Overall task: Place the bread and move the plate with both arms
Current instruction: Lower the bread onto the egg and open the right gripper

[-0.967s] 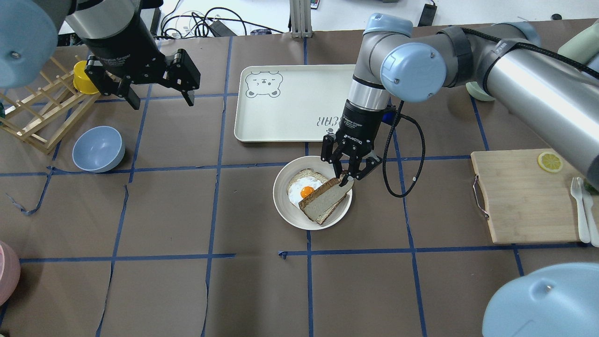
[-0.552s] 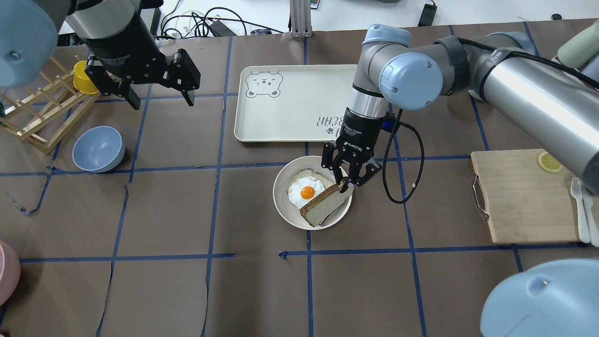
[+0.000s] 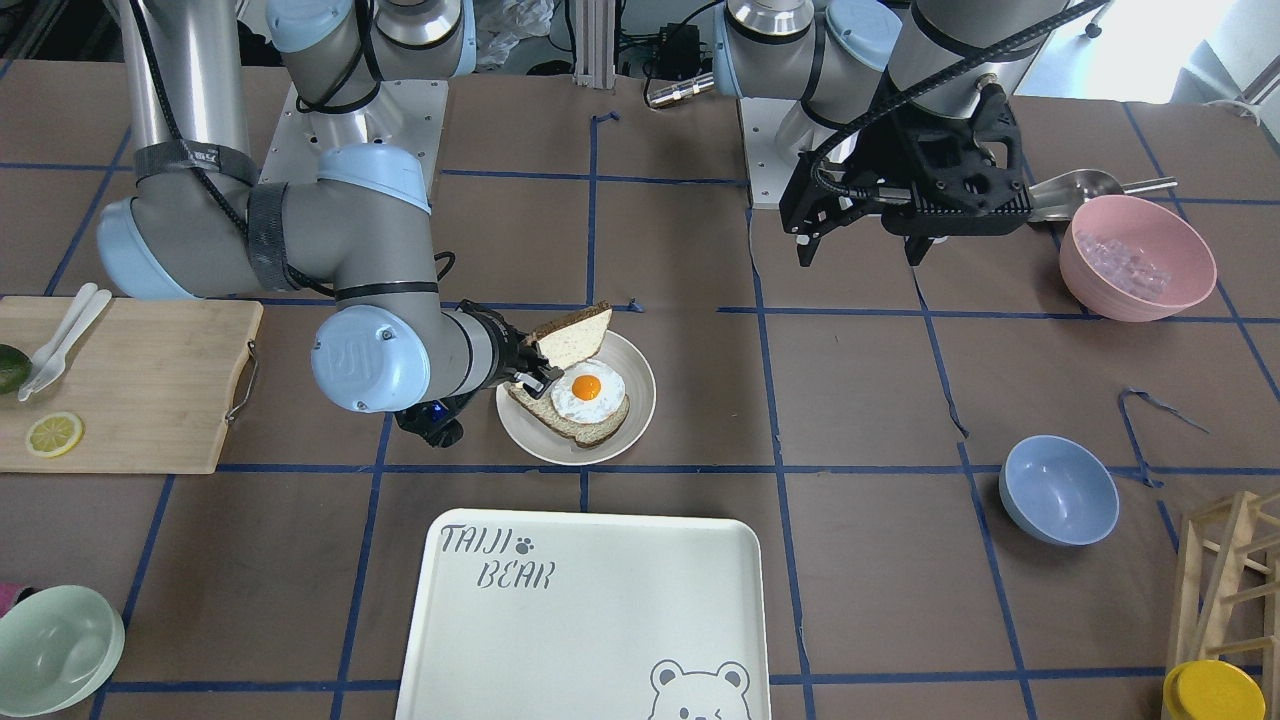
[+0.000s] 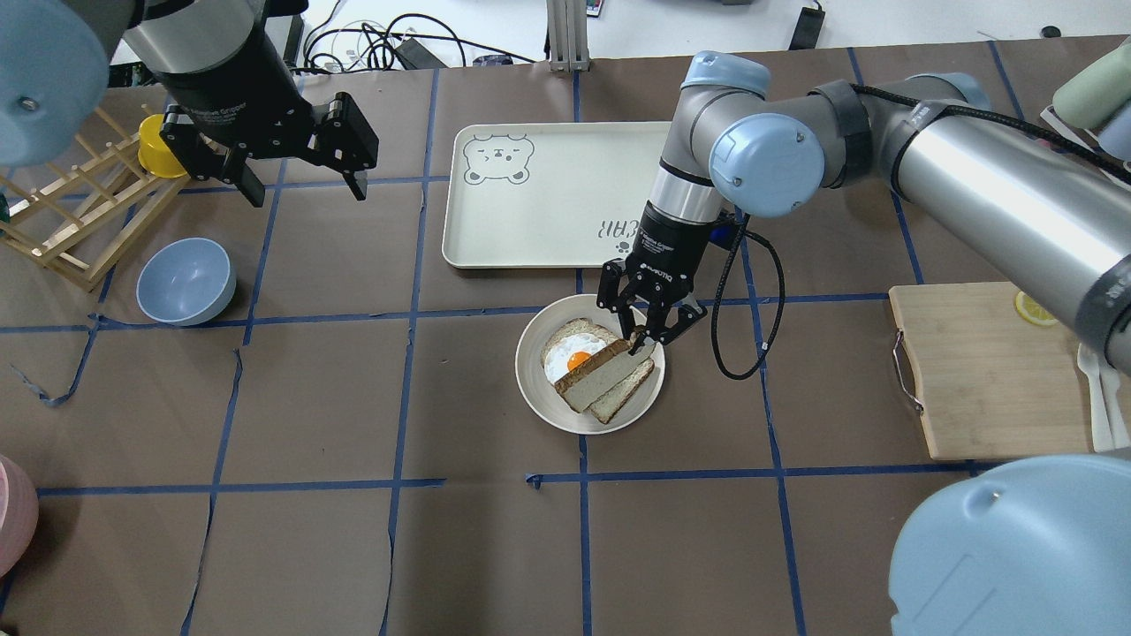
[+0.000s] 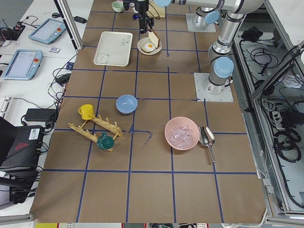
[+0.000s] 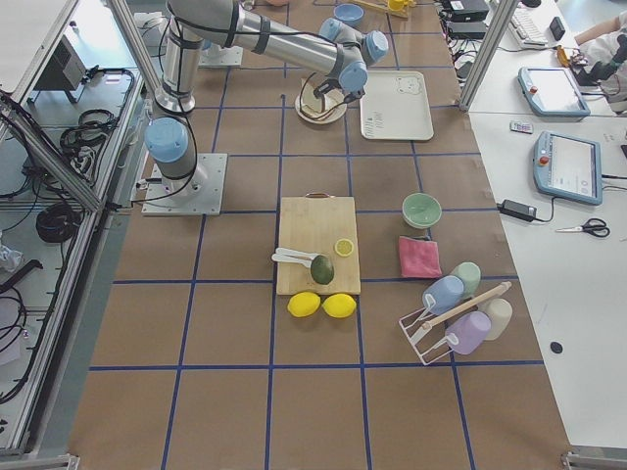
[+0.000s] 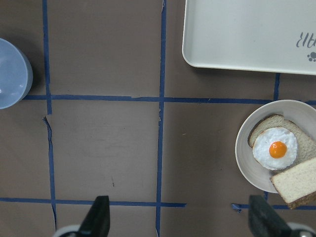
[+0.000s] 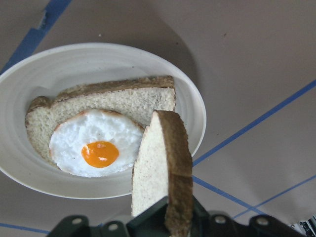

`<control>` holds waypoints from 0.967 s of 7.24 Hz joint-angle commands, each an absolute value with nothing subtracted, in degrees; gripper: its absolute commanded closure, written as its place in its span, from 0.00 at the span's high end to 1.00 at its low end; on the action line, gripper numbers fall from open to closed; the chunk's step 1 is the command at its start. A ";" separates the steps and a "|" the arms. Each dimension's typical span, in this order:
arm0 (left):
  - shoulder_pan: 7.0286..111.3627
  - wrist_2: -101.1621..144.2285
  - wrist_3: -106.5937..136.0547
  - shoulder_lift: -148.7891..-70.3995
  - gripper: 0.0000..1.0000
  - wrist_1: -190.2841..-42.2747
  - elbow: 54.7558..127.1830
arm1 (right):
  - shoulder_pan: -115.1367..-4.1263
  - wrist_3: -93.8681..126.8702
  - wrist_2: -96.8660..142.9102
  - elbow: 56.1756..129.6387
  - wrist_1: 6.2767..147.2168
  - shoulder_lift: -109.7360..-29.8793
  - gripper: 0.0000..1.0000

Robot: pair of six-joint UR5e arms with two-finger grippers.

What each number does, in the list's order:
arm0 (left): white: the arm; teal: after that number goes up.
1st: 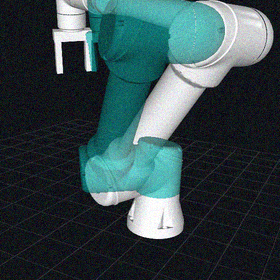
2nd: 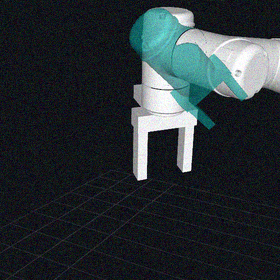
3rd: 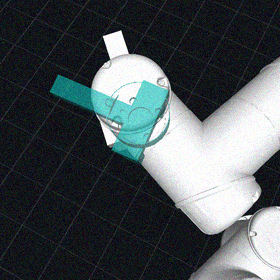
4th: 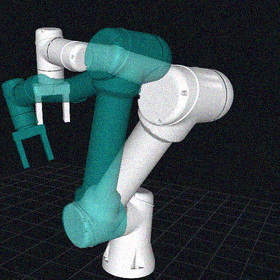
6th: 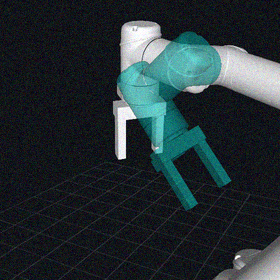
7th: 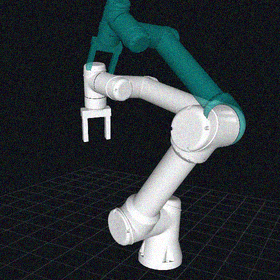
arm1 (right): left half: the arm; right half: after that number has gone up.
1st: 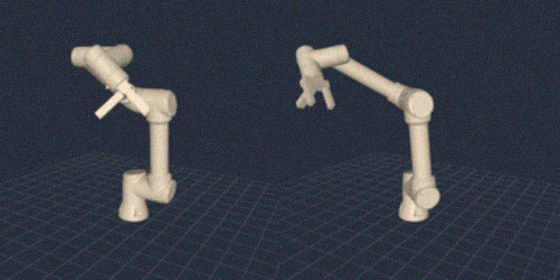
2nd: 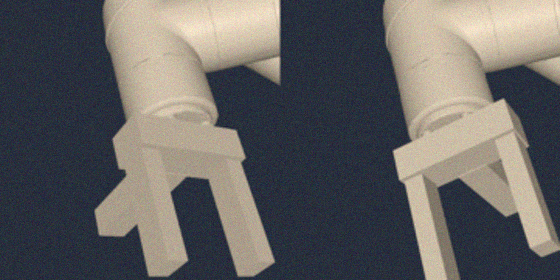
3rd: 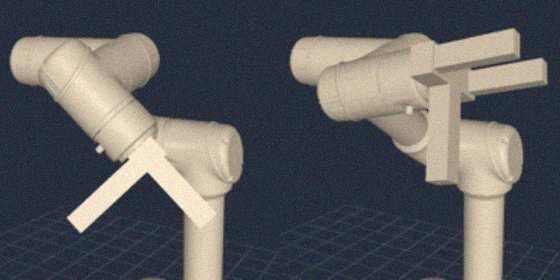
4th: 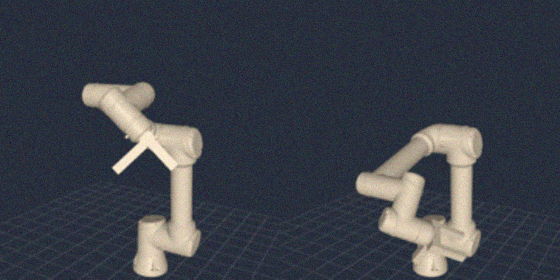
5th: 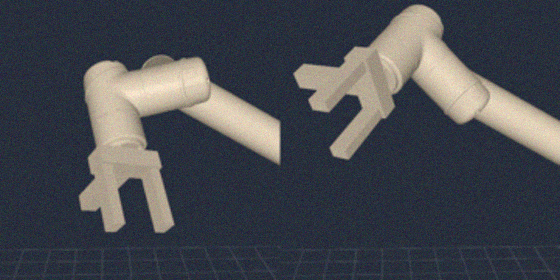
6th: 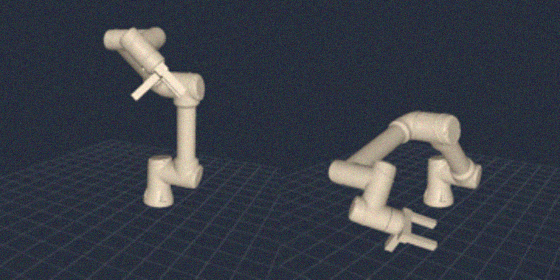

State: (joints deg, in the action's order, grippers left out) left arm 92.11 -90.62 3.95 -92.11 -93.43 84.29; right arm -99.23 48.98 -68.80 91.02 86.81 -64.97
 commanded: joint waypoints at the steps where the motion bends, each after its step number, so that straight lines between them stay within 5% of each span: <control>1: 92.11 -90.62 3.96 -92.11 1.00 -93.43 84.29 | -99.14 49.65 -68.55 90.97 92.25 -64.43 0.00; 7: 92.11 -90.62 3.96 -92.11 1.00 -93.43 84.29 | -99.49 53.43 -65.77 91.23 103.01 -60.64 0.10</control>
State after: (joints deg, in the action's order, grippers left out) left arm 92.11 -90.62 3.95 -92.11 -93.43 84.29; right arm -99.31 52.47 -67.88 91.02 102.22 -60.93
